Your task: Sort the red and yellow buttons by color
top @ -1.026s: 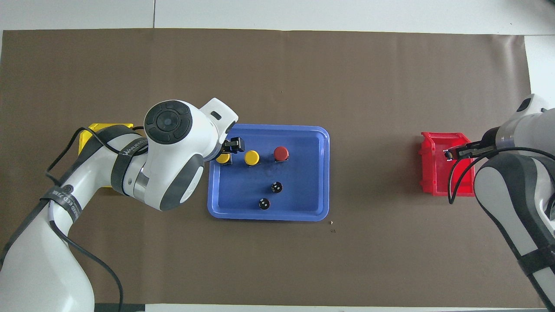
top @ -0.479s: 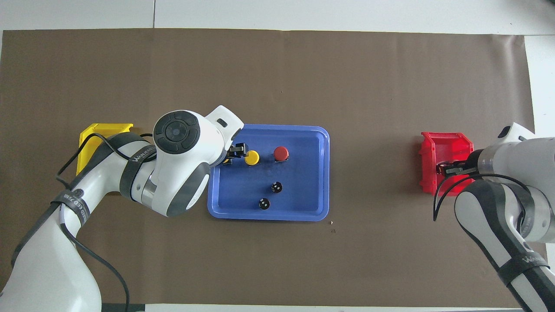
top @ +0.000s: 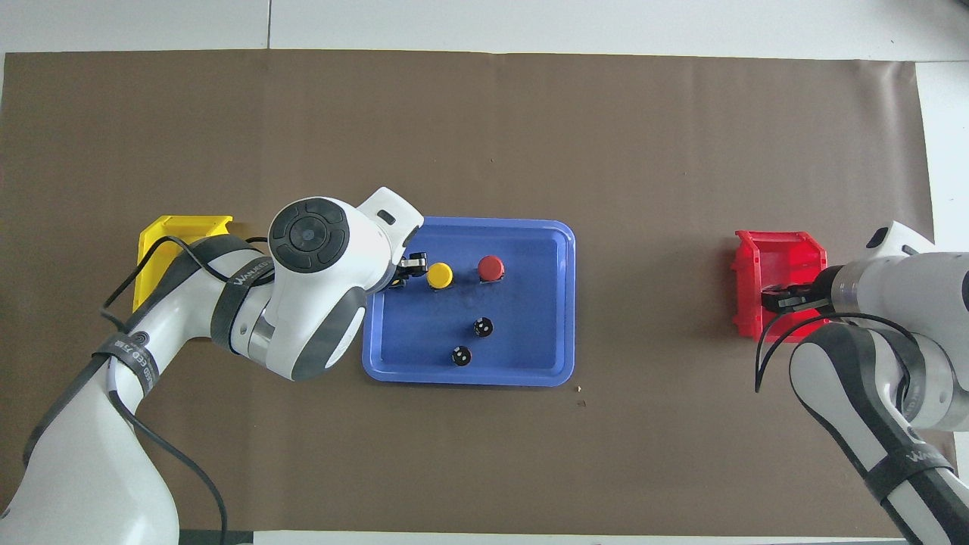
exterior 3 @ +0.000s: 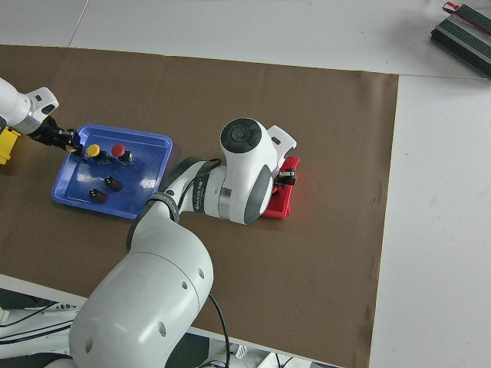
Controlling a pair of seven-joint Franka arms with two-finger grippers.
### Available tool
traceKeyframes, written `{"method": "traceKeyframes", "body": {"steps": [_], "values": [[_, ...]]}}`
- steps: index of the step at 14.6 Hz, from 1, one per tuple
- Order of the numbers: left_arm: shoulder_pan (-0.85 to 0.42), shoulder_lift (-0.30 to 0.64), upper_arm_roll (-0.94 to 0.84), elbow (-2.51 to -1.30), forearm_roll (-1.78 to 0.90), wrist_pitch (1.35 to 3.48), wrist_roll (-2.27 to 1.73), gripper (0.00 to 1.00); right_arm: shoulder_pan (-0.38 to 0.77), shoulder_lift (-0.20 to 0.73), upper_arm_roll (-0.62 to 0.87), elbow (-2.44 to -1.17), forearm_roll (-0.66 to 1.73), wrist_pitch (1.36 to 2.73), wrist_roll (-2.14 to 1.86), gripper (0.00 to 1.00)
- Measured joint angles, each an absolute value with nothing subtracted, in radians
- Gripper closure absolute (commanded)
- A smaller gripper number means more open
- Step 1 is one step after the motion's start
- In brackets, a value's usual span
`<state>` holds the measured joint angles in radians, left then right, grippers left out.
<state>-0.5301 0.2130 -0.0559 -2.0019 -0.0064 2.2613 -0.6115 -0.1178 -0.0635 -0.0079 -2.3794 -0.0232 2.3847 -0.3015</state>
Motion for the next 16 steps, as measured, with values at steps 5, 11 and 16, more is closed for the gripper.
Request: {"method": "traceKeyframes", "body": {"steps": [5,11,16], "values": [[-0.528,0.180,-0.043,-1.833,-0.006,1.984,-0.624,0.98,-0.110,-0.067,0.000,-2.118,-0.023,2.132,-0.315,0.00],[-0.237,0.079,-0.016,-1.675,-0.005,1.704,-0.197,0.99,0.178,0.038,0.056,-1.714,-0.019,1.826,0.147,0.00],[-0.006,0.073,-0.008,-1.768,-0.006,1.827,0.100,0.99,0.475,0.319,0.065,-1.507,-0.044,1.884,0.601,0.00]]}}
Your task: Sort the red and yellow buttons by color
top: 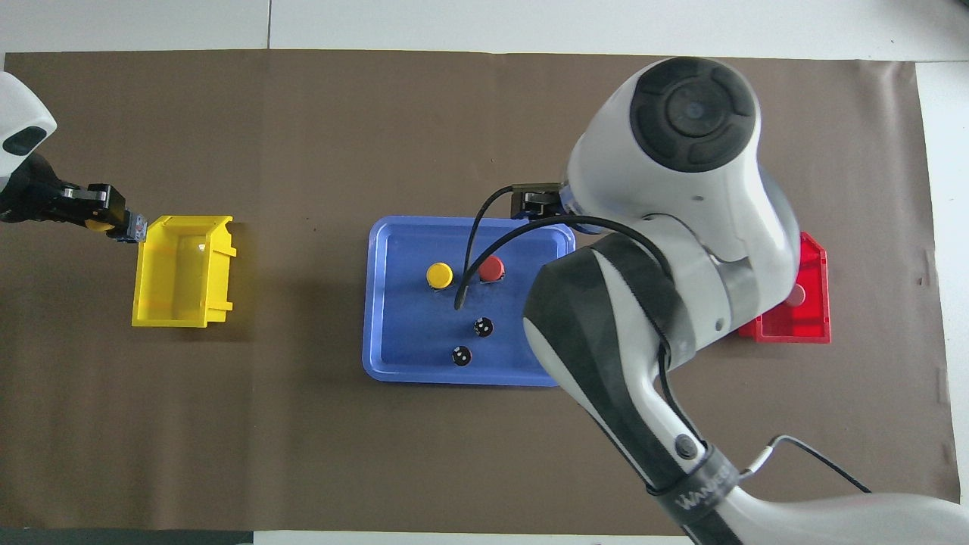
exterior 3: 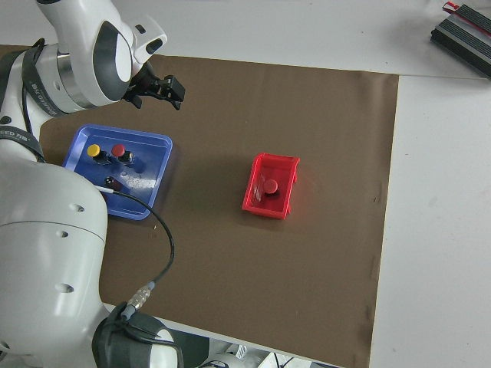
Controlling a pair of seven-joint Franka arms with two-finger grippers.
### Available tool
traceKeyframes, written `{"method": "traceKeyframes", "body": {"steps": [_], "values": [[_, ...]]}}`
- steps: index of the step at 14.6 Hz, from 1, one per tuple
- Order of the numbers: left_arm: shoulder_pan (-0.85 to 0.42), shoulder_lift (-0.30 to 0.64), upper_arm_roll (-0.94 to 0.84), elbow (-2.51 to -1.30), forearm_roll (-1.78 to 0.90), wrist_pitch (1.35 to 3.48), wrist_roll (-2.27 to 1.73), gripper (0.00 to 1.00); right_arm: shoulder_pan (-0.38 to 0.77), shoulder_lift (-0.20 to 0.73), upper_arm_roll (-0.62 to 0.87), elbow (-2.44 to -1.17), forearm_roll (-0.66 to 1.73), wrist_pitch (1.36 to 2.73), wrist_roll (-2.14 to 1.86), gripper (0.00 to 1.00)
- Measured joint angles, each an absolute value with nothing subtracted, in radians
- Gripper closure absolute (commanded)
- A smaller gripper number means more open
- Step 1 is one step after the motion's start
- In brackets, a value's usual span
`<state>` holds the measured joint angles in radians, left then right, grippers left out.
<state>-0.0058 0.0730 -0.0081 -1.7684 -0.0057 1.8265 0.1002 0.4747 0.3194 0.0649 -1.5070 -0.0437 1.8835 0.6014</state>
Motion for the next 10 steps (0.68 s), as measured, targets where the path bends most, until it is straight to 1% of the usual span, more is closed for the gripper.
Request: {"method": "traceKeyframes", "body": {"steps": [2,4,6,8,10], "values": [[-0.004,0.071,-0.012,-1.872,-0.006,1.933,0.113,0.99,0.541,0.410,0.065,-1.505,-0.100,1.977,0.678,0.00],[0.001,0.067,-0.012,-1.957,-0.006,1.999,0.131,0.99,0.556,0.463,0.064,-1.521,-0.111,2.034,0.712,0.00],[0.009,0.051,-0.012,-2.012,-0.006,2.012,0.143,0.98,0.555,0.478,0.059,-1.547,-0.111,2.069,0.714,0.01],[0.010,0.026,-0.013,-2.079,-0.006,2.050,0.146,0.98,0.554,0.475,0.055,-1.589,-0.111,2.112,0.714,0.09],[0.009,0.004,-0.016,-2.156,-0.006,2.110,0.146,0.98,0.555,0.468,0.055,-1.623,-0.111,2.132,0.718,0.13]]}}
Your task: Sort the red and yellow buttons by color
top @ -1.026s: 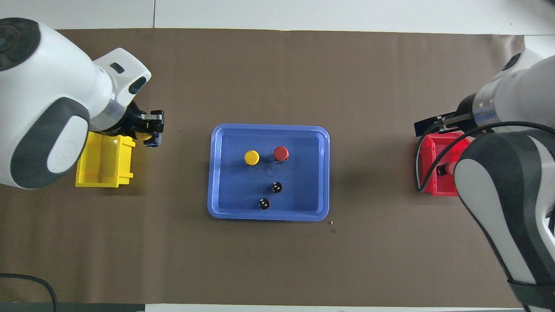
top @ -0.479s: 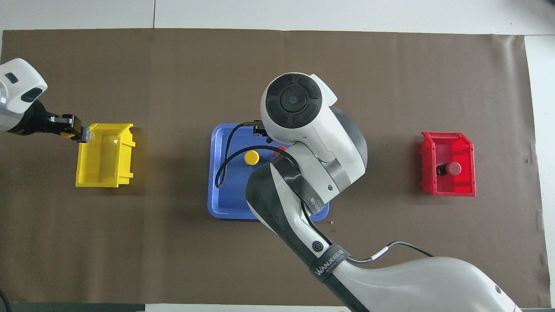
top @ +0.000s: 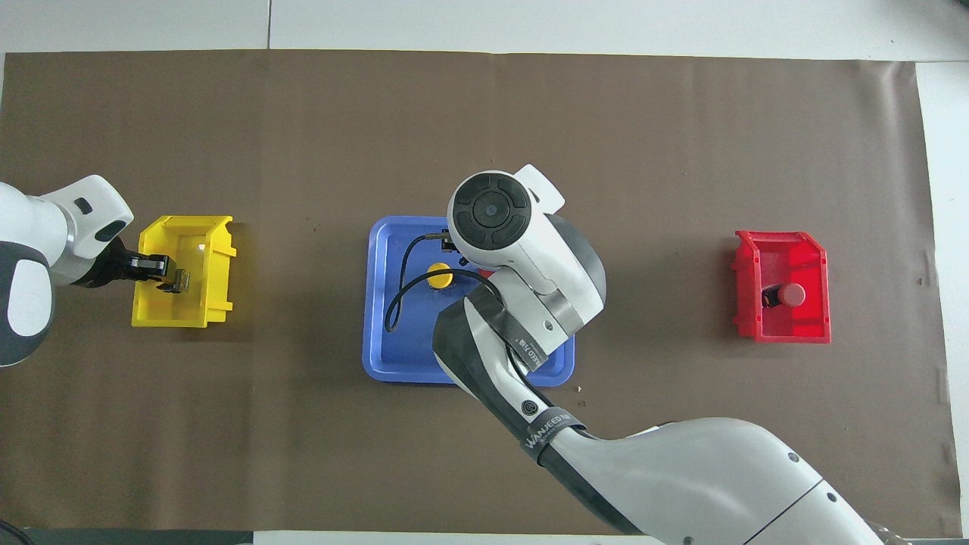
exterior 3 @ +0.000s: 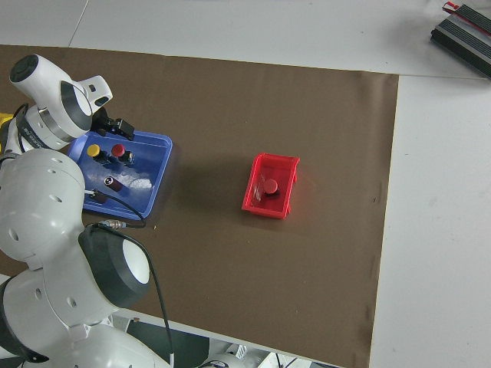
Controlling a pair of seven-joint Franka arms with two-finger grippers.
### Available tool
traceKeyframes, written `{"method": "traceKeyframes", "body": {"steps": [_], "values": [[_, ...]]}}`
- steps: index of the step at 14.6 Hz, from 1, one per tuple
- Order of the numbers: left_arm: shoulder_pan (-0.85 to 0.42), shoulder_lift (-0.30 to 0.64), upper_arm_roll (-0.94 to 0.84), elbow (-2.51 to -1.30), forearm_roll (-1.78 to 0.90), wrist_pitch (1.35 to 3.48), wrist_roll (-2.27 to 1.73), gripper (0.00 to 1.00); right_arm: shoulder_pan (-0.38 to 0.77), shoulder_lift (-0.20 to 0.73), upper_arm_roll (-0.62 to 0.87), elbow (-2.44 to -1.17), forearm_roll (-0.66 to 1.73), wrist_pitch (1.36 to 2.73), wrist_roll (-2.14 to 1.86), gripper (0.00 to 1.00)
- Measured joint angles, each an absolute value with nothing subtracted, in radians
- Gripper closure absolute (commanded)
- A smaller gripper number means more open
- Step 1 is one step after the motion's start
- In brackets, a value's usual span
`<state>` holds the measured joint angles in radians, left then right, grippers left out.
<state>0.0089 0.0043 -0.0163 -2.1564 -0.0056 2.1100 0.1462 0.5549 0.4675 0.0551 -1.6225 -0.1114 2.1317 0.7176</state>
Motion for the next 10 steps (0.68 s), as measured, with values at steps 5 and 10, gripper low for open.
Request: {"method": "traceKeyframes", "body": {"steps": [5,10], "values": [[0.008,-0.004,-0.021,-2.238,-0.006,2.188,0.148,0.35,0.557,0.441,0.070,-1.679,-0.111,2.135,0.735,0.31],[0.008,-0.011,-0.021,-2.233,-0.006,2.204,0.149,0.32,0.557,0.437,0.073,-1.690,-0.111,2.142,0.735,0.70]]}}
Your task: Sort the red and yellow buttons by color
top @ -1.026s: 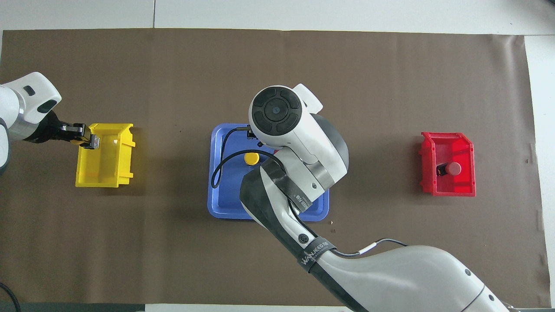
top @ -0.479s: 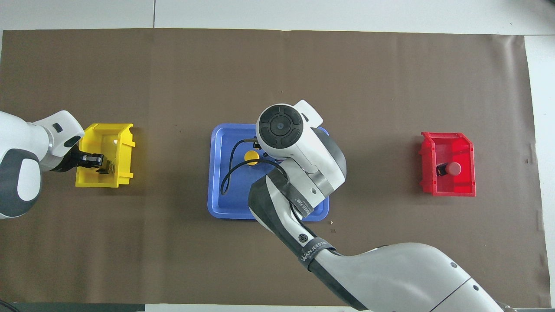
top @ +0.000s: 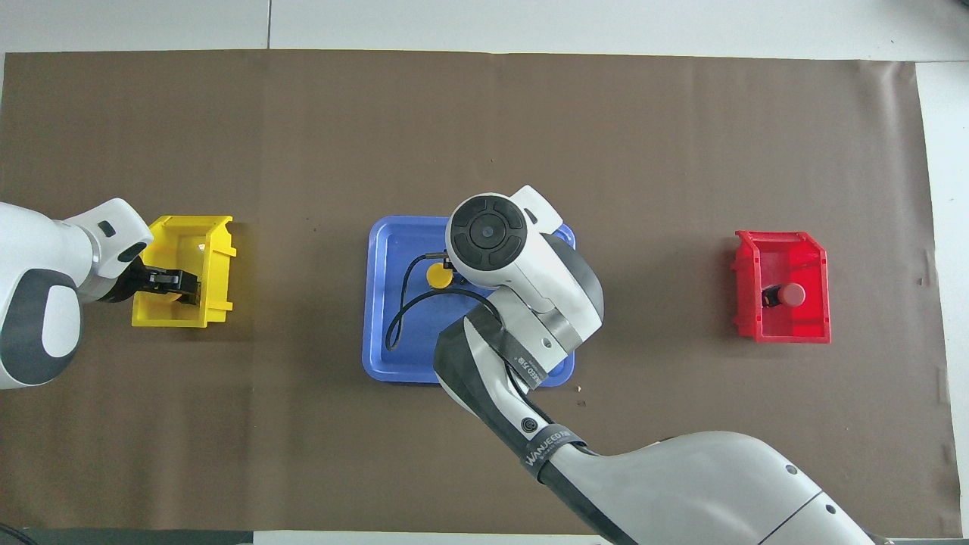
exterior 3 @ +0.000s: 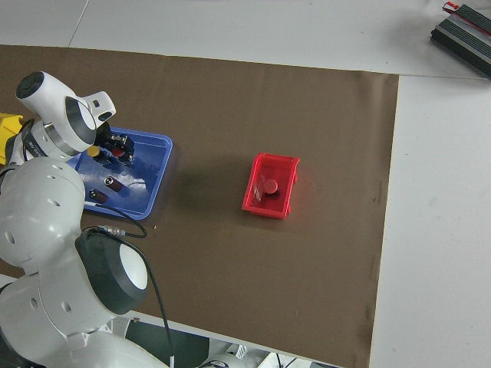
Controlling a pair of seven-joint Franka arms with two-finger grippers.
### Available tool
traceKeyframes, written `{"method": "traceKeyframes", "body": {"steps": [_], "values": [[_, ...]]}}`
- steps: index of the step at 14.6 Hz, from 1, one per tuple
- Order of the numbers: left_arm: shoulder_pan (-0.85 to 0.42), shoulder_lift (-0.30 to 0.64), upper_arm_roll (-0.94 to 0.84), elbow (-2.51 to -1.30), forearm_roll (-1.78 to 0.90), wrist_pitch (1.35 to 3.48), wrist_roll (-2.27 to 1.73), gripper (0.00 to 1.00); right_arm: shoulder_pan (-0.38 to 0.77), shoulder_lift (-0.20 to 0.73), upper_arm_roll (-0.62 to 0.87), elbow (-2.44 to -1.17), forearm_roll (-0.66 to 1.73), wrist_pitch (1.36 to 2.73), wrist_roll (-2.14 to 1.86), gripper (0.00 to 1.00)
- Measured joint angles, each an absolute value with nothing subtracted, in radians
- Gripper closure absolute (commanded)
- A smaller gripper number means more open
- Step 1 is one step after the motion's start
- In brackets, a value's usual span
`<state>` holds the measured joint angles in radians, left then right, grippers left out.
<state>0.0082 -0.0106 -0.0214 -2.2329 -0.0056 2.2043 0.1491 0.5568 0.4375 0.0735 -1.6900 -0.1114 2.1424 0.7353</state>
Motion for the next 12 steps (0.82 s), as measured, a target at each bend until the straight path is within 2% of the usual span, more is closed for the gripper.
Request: {"method": "traceKeyframes", "body": {"steps": [1,2,5,7,10,12], "values": [[0.007,-0.017,-0.024,-2.211,-0.006,2.178,0.149,0.19,0.557,0.437,0.074,-1.690,-0.111,2.146,0.735,0.84],[0.004,-0.024,-0.027,-2.170,-0.006,2.116,0.149,0.00,0.556,0.436,0.074,-1.690,-0.111,2.150,0.735,0.92],[-0.020,-0.060,-0.036,-1.954,-0.006,1.864,0.149,0.00,0.538,0.425,0.071,-1.660,-0.110,2.120,0.715,0.93],[-0.031,-0.077,-0.038,-1.810,-0.006,1.735,0.149,0.00,0.478,0.411,0.068,-1.590,-0.110,1.998,0.608,0.93],[-0.039,-0.068,-0.039,-1.600,-0.006,1.568,0.149,0.00,0.266,0.297,0.062,-1.556,-0.110,1.819,0.269,0.93],[-0.082,-0.054,-0.040,-1.587,-0.006,1.600,0.108,0.00,0.098,0.207,0.061,-1.619,-0.106,1.801,0.035,0.93]]}}
